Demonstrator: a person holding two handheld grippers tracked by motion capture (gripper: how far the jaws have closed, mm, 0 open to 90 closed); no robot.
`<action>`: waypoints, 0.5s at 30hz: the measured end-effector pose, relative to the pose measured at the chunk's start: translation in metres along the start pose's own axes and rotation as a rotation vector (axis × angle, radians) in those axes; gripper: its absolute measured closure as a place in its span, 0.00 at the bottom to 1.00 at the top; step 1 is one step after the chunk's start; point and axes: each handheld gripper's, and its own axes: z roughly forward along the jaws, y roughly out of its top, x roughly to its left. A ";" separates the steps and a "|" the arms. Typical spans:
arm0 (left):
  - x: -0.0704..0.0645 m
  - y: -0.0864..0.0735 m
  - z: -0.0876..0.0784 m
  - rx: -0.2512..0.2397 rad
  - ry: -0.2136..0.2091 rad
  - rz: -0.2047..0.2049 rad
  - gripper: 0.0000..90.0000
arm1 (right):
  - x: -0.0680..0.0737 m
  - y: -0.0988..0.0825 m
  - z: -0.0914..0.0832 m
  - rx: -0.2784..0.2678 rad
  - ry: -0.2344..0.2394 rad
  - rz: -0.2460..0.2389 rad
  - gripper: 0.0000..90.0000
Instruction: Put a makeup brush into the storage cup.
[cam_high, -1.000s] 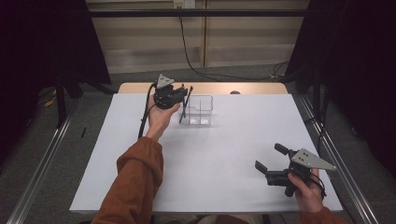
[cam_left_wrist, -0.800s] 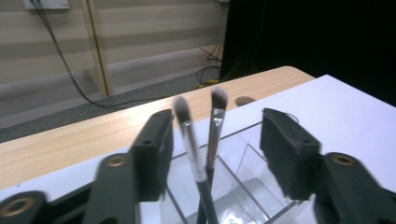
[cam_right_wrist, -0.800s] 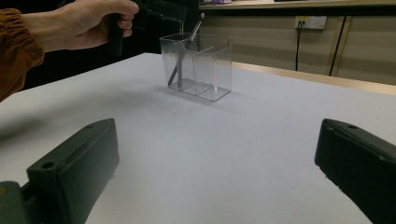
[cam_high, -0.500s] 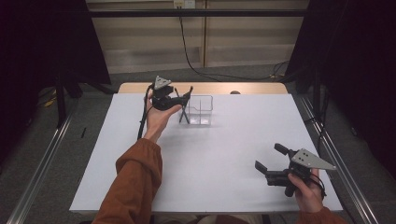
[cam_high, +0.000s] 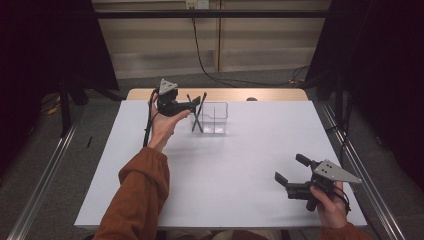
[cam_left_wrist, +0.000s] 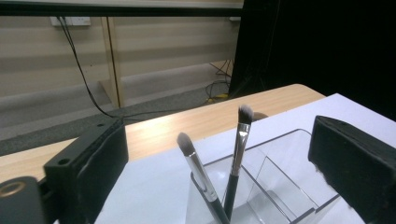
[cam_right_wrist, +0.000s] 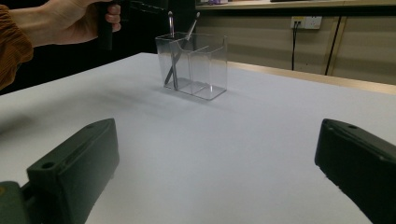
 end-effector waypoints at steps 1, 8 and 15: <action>0.000 0.000 0.000 -0.001 -0.008 -0.002 0.03 | 0.000 0.000 0.000 -0.003 -0.003 0.005 0.00; -0.005 0.003 -0.008 -0.011 -0.020 0.006 0.03 | 0.000 0.000 0.000 -0.001 -0.002 -0.003 0.00; -0.003 -0.001 -0.016 -0.017 0.008 0.013 0.03 | 0.001 0.001 0.000 -0.005 0.002 -0.001 0.00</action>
